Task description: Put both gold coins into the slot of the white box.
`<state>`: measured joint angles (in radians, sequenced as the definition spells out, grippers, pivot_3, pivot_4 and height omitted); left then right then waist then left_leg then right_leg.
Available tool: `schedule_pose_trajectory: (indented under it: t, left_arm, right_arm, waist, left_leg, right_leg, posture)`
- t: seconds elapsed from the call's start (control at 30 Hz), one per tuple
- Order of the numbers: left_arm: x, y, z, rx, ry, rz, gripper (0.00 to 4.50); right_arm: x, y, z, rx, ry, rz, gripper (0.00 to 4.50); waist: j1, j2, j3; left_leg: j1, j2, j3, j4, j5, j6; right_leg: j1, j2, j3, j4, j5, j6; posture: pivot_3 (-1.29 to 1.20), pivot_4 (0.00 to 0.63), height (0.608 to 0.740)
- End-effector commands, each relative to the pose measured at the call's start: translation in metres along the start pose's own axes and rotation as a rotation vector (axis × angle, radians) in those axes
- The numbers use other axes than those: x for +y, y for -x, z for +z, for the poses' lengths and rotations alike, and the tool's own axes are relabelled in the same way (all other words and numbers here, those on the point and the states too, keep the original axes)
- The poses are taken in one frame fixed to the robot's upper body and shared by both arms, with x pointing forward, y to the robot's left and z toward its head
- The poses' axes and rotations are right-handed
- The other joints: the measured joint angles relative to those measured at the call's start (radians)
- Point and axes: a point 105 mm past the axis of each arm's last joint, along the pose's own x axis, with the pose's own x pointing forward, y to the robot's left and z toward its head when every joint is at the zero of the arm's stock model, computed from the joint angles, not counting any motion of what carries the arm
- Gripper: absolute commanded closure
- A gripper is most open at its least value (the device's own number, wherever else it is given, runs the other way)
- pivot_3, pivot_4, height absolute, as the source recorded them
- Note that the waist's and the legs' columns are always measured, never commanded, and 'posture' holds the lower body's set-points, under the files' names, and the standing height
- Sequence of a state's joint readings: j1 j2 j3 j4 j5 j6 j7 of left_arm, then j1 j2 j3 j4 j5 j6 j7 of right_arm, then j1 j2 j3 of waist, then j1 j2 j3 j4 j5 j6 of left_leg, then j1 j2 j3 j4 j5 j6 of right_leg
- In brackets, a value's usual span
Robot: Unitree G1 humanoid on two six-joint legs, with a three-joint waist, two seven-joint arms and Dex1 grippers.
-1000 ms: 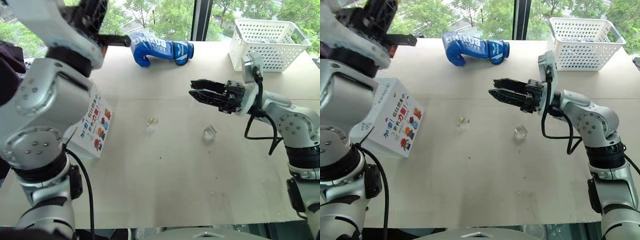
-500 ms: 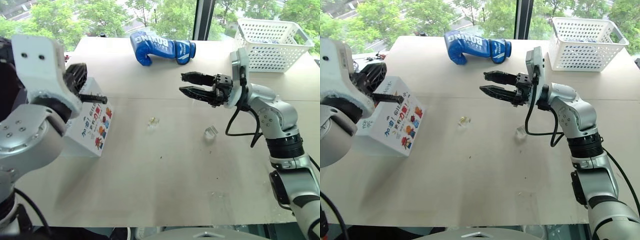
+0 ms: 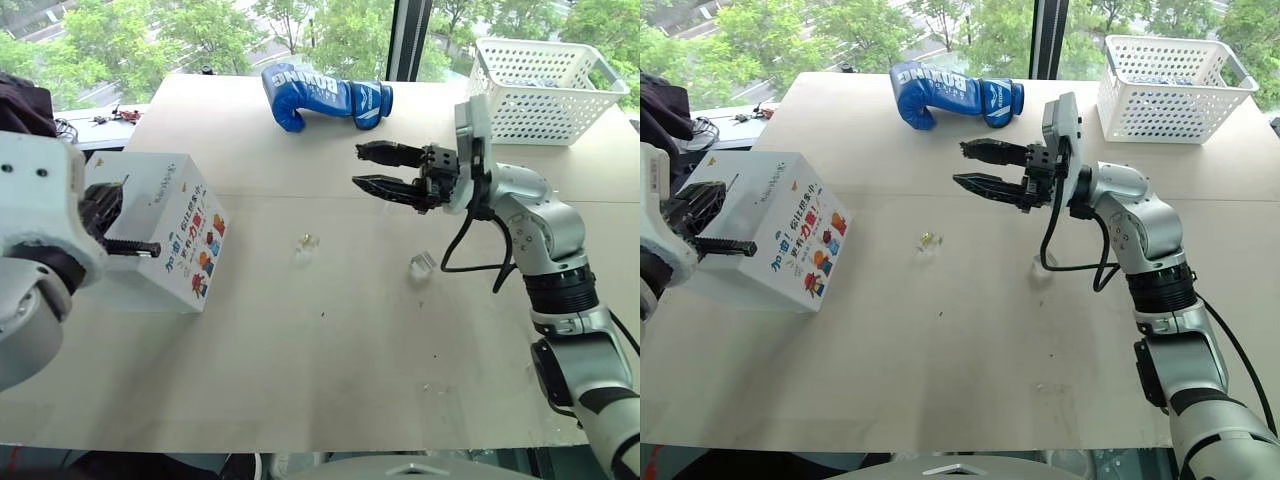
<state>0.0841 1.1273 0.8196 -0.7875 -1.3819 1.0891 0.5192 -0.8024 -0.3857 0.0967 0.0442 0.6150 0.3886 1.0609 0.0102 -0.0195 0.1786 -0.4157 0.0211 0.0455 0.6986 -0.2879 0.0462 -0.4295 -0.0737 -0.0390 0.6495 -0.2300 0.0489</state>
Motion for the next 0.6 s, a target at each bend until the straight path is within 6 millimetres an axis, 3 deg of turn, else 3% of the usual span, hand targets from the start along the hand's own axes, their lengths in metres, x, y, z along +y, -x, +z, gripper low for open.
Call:
schedule_pose_trajectory:
  t: [0.03,0.33,0.6]
  left_arm:
    - [0.016,0.002,0.006,-0.036,-0.016,0.05,4.5]
    - [0.022,-0.011,-0.025,0.004,0.066,-0.003,4.5]
    - [0.004,-0.018,-0.038,0.01,0.112,-0.106,4.5]
  right_arm:
    - [0.0,0.001,0.017,-0.042,0.052,0.002,2.04]
    - [0.0,0.002,0.02,-0.046,0.062,-0.005,2.04]
    - [0.0,0.003,0.022,-0.053,0.067,-0.015,2.04]
  waist:
    - [0.0,0.0,0.0]
    - [-0.001,0.0,0.0]
    - [0.001,0.002,-0.001]
  left_leg:
    - [0.0,0.0,0.0,0.0,0.0,0.0]
    - [0.0,0.0,0.001,0.0,0.0,0.0]
    - [0.002,-0.001,0.002,0.0,0.0,0.0]
  right_leg:
    - [0.0,0.0,0.0,0.0,0.0,0.0]
    - [-0.001,0.0,0.001,0.002,0.0,0.0]
    - [-0.001,-0.007,0.001,0.007,0.0,-0.001]
  posture:
    - [0.0,0.15,0.704]
    - [0.0,0.15,0.704]
    - [0.0,0.15,0.704]
